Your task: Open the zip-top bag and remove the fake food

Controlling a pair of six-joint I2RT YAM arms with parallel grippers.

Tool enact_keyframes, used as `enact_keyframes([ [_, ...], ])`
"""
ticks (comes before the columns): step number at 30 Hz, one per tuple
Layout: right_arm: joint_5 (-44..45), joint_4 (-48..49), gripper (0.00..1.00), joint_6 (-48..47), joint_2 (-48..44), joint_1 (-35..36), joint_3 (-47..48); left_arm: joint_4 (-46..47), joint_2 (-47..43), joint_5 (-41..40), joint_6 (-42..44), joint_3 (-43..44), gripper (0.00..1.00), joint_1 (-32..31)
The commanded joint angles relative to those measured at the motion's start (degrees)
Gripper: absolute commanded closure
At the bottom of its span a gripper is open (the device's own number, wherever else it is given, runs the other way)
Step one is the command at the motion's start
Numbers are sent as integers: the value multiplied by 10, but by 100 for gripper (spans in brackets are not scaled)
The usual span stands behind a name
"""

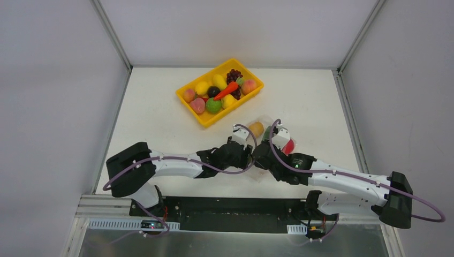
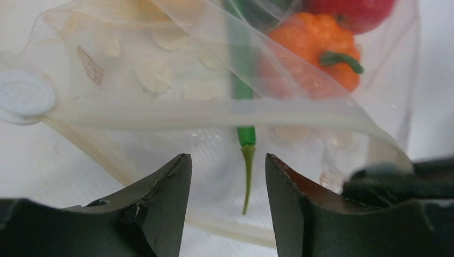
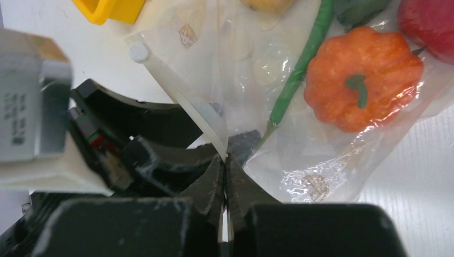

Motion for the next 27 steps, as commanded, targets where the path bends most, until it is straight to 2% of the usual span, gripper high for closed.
enact_keyframes([
  [1, -19, 17, 100, 5, 6, 2, 24, 79, 44, -43, 24, 25, 45, -5],
  [6, -23, 14, 100, 16, 6, 2, 18, 130, 95, -28, 25, 19, 40, -5],
  [12, -25, 22, 100, 28, 2, 2, 3, 157, 132, -15, 1, 3, 40, -8],
  [14, -23, 24, 100, 31, 1, 2, 0, 146, 138, -33, 0, 1, 41, -14],
  [20, -19, 32, 100, 35, -7, 2, -6, 66, 161, -96, -14, 27, 63, -28],
  [27, -10, 32, 100, 46, -27, 1, -23, 64, 154, -85, -8, 23, 77, -29],
])
